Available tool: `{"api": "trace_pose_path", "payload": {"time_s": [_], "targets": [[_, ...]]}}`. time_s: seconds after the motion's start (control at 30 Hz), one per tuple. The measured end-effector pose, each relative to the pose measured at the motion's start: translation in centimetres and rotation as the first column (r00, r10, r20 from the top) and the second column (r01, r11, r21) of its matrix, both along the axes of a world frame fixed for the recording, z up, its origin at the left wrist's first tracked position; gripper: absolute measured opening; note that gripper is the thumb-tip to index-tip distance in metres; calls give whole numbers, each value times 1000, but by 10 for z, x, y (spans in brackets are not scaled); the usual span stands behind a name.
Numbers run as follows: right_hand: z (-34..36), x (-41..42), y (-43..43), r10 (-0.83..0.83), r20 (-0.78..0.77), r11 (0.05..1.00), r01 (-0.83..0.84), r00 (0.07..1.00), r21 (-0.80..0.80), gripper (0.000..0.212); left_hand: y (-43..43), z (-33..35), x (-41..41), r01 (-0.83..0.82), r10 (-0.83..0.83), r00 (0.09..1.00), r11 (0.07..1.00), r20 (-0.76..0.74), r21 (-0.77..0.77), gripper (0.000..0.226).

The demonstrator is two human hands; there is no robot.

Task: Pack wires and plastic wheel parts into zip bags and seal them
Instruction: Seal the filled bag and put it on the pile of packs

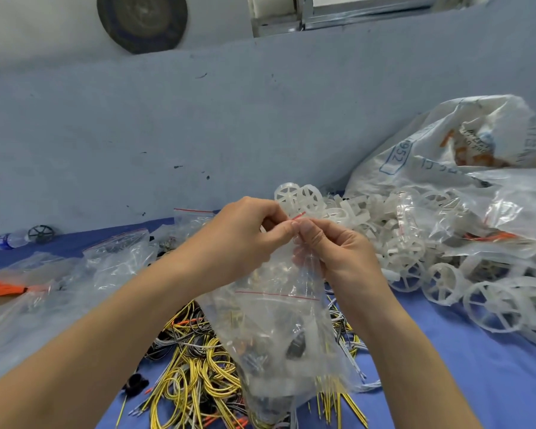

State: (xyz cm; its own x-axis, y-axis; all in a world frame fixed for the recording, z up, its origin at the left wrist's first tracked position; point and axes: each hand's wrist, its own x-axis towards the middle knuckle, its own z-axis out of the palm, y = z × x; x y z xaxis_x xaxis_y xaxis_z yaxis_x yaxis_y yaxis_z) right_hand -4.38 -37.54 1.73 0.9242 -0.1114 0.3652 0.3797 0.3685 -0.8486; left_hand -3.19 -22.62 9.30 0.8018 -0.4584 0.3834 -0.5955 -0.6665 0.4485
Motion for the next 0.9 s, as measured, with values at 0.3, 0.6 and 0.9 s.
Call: {"api": "trace_pose_path", "payload": {"time_s": [0.3,0.6,0.9], "targets": [[1,1,-9,-73,-53,996,75,996,49,20,20,-5,2,16,-8,991,998,-134,60,26],[-1,4,-19,-177,-92,980,184,980,77,21,39,-8,0,23,-6,989,993,-147,115,26],[-4,7,-36,-234,-94,963,244,968,115,24,63,-12,-8,-14,26,984,997,-175,73,21]]}}
